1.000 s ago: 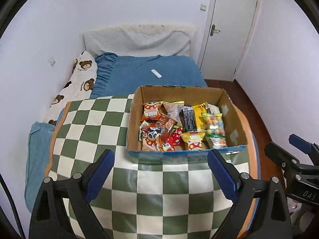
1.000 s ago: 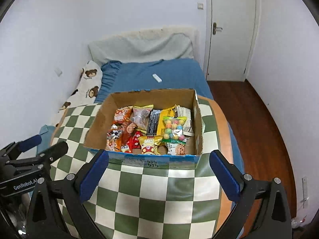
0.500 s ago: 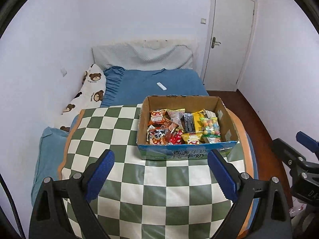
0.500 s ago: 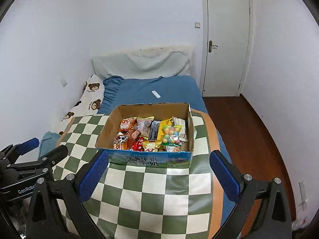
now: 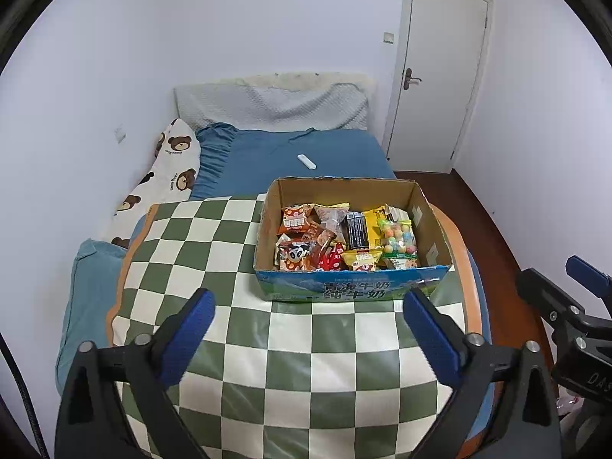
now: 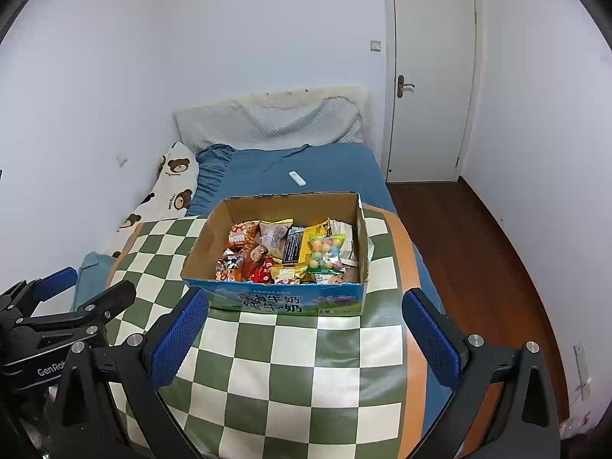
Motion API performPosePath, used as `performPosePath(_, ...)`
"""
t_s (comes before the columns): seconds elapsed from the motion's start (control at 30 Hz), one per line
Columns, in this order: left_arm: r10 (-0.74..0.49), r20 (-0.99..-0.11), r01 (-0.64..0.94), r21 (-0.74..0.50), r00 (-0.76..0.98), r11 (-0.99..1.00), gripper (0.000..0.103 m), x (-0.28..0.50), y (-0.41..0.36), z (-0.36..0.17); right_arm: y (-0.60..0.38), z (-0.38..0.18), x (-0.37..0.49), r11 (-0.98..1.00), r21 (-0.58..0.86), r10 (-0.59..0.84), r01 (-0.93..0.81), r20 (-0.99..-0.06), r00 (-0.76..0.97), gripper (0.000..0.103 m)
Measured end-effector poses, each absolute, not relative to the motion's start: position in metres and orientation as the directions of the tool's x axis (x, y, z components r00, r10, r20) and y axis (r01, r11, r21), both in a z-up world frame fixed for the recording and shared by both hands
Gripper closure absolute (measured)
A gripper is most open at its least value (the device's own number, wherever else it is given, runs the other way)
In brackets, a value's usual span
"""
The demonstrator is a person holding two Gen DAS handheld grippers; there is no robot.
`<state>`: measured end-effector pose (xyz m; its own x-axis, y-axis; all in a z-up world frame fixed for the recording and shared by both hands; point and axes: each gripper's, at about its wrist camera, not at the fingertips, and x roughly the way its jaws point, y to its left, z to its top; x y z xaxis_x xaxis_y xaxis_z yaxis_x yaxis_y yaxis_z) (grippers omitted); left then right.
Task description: Organize snacks
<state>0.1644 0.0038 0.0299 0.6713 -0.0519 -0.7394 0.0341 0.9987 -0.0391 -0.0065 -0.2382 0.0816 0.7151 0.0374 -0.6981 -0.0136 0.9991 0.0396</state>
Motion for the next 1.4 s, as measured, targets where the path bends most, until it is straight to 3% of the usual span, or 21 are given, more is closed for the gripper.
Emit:
performPosePath(0.8, 0.075, -0.790, -0.045, 0.060, 0.609, 0.997, 0.000, 0.250, 0.005, -0.035, -0.241, -0.007, 0.092, 0.999, 0.018, -0.004, 0.029, -0.768, 0.641, 0.000)
performPosePath(1.4, 0.064, -0.800, -0.043, 0.048, 0.596, 0.998, 0.000, 0.257, 0.007, -0.043, -0.240, -0.016, 0.098, 0.999, 0.003, -0.020, 0.036, -0.778, 0.629, 0.000)
